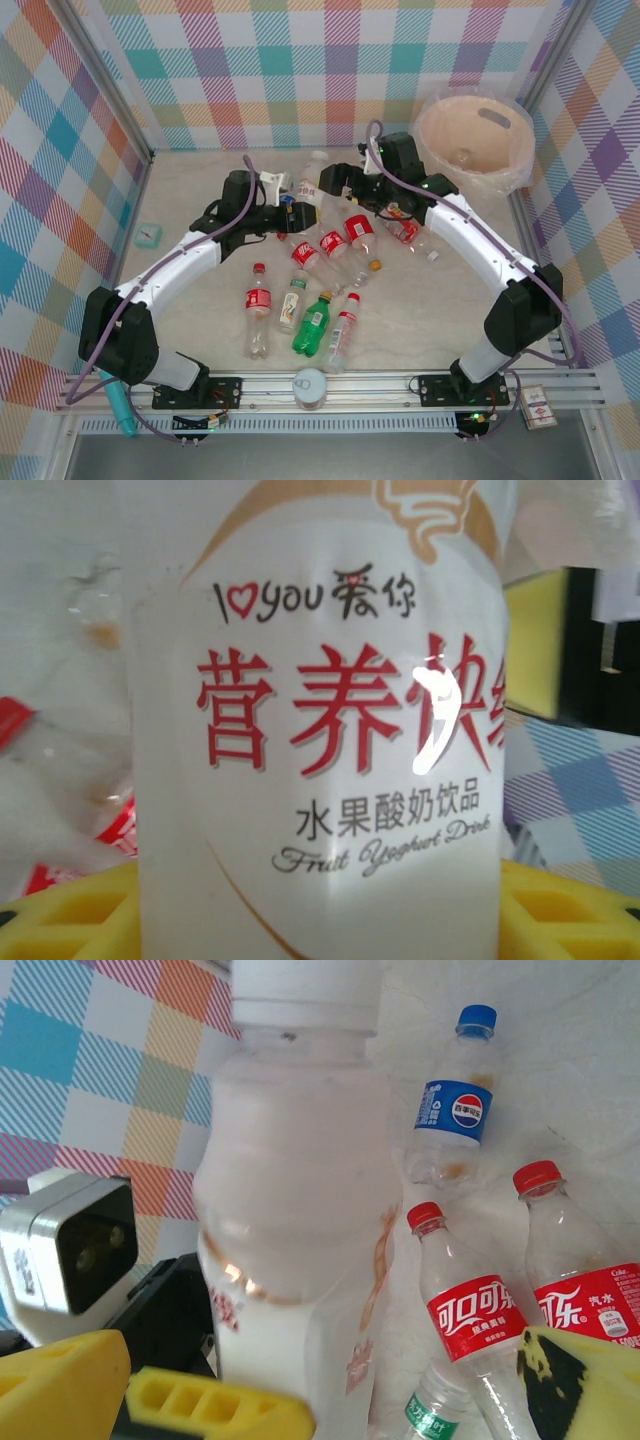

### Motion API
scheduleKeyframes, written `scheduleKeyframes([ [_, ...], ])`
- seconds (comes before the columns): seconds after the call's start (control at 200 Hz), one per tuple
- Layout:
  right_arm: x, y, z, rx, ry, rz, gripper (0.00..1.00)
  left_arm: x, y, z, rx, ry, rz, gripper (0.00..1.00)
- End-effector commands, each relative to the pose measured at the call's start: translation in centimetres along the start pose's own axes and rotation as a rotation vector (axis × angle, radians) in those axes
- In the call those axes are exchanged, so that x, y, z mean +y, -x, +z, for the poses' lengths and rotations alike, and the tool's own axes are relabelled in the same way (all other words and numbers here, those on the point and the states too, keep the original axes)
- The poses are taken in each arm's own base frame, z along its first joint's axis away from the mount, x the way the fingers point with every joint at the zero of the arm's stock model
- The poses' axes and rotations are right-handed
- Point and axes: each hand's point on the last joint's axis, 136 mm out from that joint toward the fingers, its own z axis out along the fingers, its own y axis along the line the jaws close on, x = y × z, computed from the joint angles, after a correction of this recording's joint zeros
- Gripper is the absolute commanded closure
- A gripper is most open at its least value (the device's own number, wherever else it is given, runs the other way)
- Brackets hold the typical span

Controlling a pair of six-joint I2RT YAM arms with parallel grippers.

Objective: Put the plastic bottles in the bin

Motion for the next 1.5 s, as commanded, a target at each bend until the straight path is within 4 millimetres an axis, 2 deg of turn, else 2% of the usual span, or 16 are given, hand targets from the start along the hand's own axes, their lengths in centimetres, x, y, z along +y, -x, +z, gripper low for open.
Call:
scheduleKeyframes([
  [0.0, 2.0, 0.7, -0.4, 0.004, 0.110, -0.013, 0.01, -3.9, -0.3, 0.3, 0.031, -0.161, 0.047, 0.40],
  [0.09, 2.0, 0.7, 0.3, 0.028, 0.146, -0.007, 0.01, -4.6, -0.6, 1.0, 0.051, -0.199, 0.059, 0.40],
  [0.225, 0.2, 1.7, 0.9, 0.009, 0.130, 0.055, 0.01, -5.5, -0.5, 1.5, 0.057, -0.250, 0.048, 0.40],
  [0.47, -0.7, 2.0, 1.2, 0.017, 0.129, 0.080, 0.18, -6.7, 0.2, 1.3, 0.019, -0.299, 0.053, 0.40],
  [0.57, -0.5, 2.3, 0.5, 0.004, 0.134, 0.074, 0.28, -6.3, 0.4, 1.5, 0.015, -0.281, 0.038, 0.38],
  [0.65, -0.2, 2.8, -0.5, -0.023, 0.134, 0.060, 0.34, -5.9, 0.7, 1.7, 0.005, -0.254, 0.031, 0.29],
  [0.755, 0.3, 3.8, -1.9, -0.071, 0.133, 0.032, 0.36, -5.7, 0.9, 1.9, -0.006, -0.247, 0.021, 0.01],
  [0.805, 0.4, 4.4, -2.9, -0.100, 0.130, 0.022, 0.36, -5.7, 1.0, 1.6, 0.002, -0.246, 0.009, 0.00],
  [0.92, 0.3, 6.9, -6.1, -0.204, 0.112, -0.012, 0.37, -5.0, 1.8, -0.5, -0.018, -0.196, -0.035, 0.00],
  [1.005, 0.5, 9.2, -9.3, -0.292, 0.102, -0.040, 0.37, -2.0, 1.9, -2.7, -0.034, -0.061, -0.115, 0.00],
  [1.075, 0.5, 11.4, -12.5, -0.389, 0.054, -0.080, 0.38, 1.1, 1.1, -4.7, -0.028, 0.065, -0.200, 0.00],
  [1.15, 0.4, 13.4, -16.3, -0.493, -0.046, -0.135, 0.38, 4.9, -1.5, -6.9, 0.019, 0.273, -0.276, 0.00],
  [1.24, -0.6, 15.6, -20.8, -0.600, -0.199, -0.170, 0.38, 7.9, -4.6, -9.2, 0.095, 0.486, -0.287, 0.00],
  [1.31, -2.2, 17.1, -24.0, -0.679, -0.328, -0.178, 0.39, 9.3, -6.7, -10.3, 0.149, 0.578, -0.307, 0.00],
  [1.39, -4.9, 18.6, -26.9, -0.761, -0.490, -0.158, 0.39, 10.2, -9.0, -10.8, 0.206, 0.625, -0.334, 0.00],
  [1.495, -8.5, 20.2, -29.2, -0.813, -0.680, -0.136, 0.39, 11.4, -11.4, -11.3, 0.243, 0.667, -0.354, 0.00],
])
